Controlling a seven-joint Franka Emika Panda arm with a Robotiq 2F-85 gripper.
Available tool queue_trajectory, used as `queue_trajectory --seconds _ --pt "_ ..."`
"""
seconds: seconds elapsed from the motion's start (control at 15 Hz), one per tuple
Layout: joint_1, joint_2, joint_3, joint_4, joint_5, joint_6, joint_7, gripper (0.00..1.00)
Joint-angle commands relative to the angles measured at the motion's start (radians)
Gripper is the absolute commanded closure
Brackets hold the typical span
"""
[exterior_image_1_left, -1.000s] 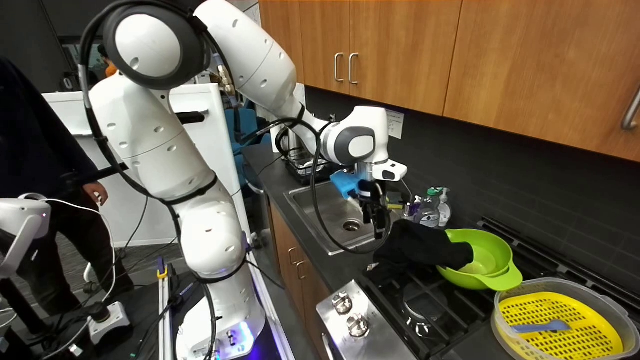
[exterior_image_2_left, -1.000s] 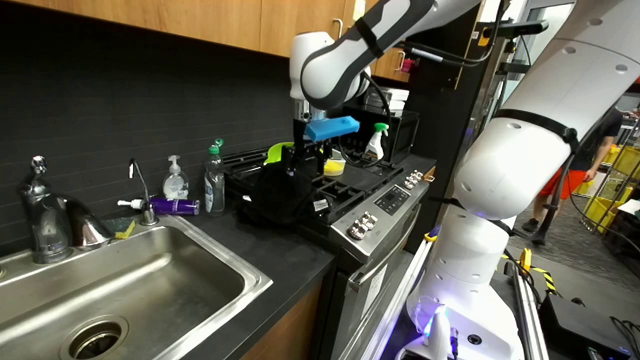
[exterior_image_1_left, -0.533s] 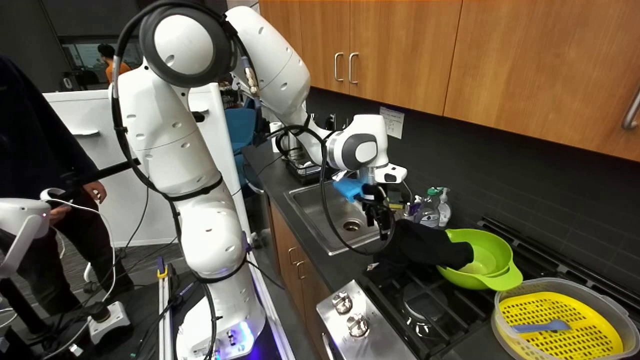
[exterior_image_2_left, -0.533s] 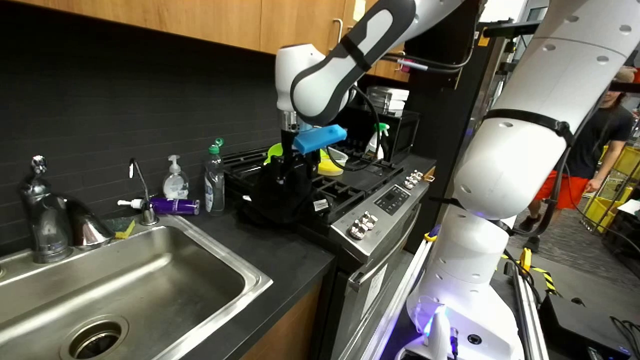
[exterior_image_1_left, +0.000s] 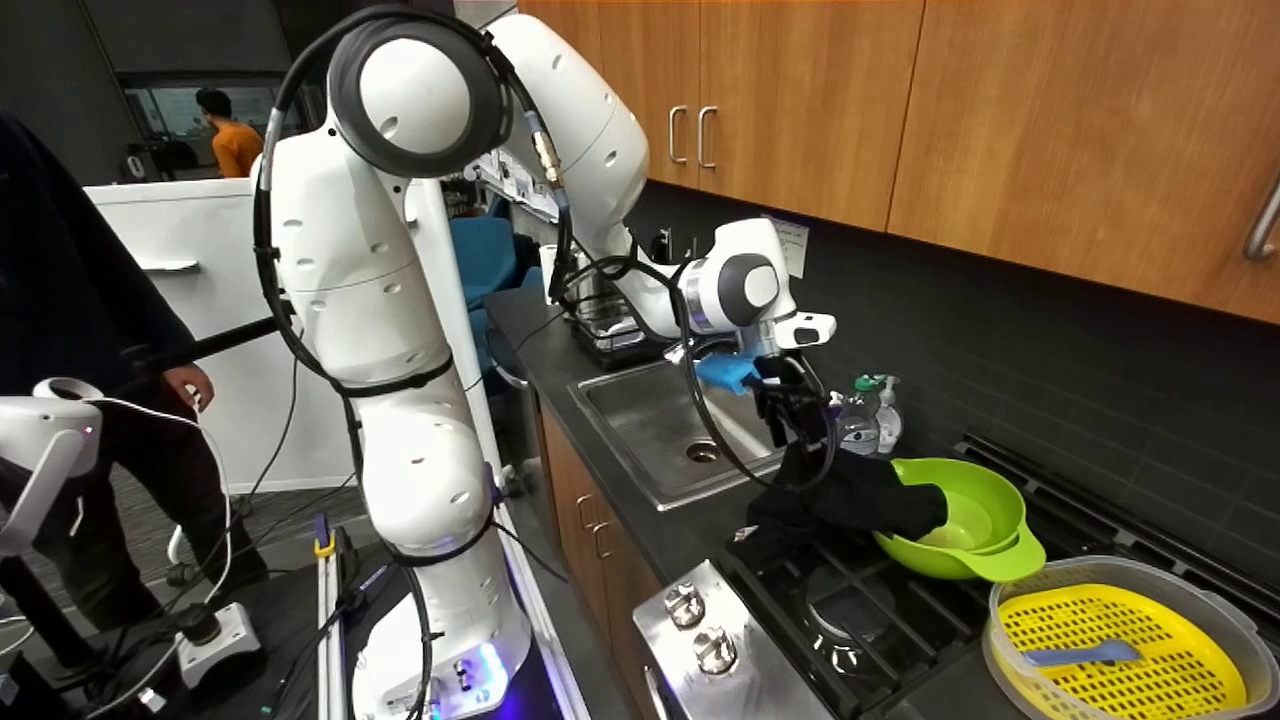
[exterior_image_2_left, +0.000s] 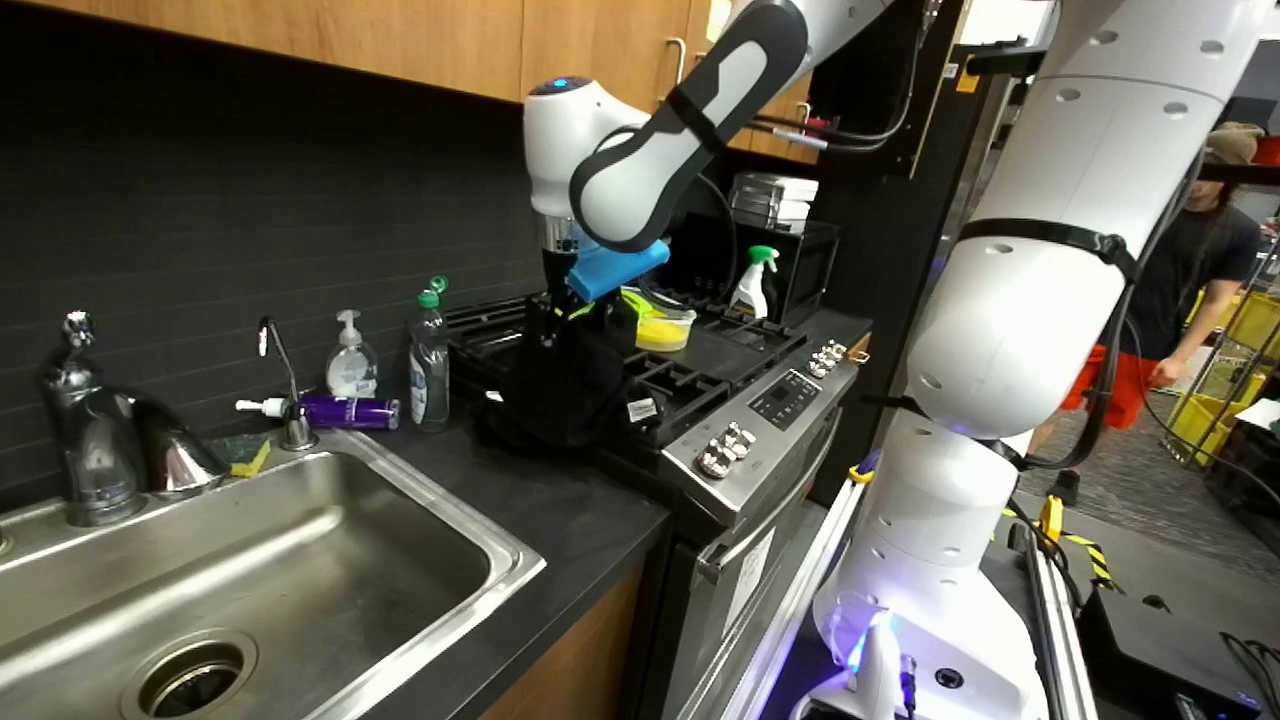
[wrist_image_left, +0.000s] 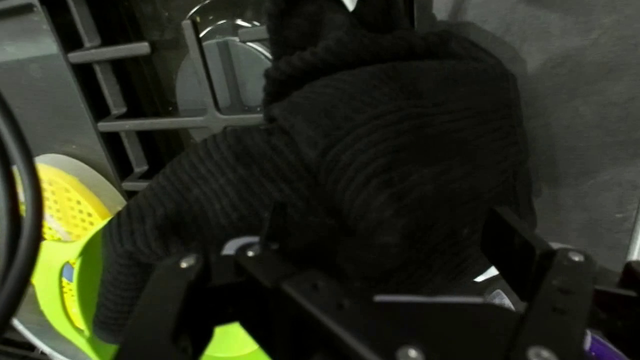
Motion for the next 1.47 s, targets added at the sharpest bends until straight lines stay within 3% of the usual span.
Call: queue_trajectory --seconds 0.0,0.47,0.53,0.6,0.73,1.2,1.27,1.4 --pt "-0.012 -0.007 -0.034 0.004 -0.088 0.007 0.040 0.00" --pt "-0.004 -0.013 -0.059 -0.032 -0.063 0.036 0.052 0.00" --pt "-0.002 -0.013 -0.059 -0.035 -0.052 0.042 0.043 0.25" --pt "0.000 -0.014 -0.058 -0.038 -0.045 0.050 0.039 0.26" --pt "0.003 -0.014 -0.057 -0.039 -0.037 0.055 0.035 0.39" --pt "0.002 -0.027 -0.059 -0.031 -0.031 0.041 0.030 0.94" --pt "0.001 -0.031 -0.059 -0.031 -0.034 0.039 0.031 0.99" --pt "-0.002 -0.048 -0.061 -0.030 -0.029 0.037 0.028 1.00"
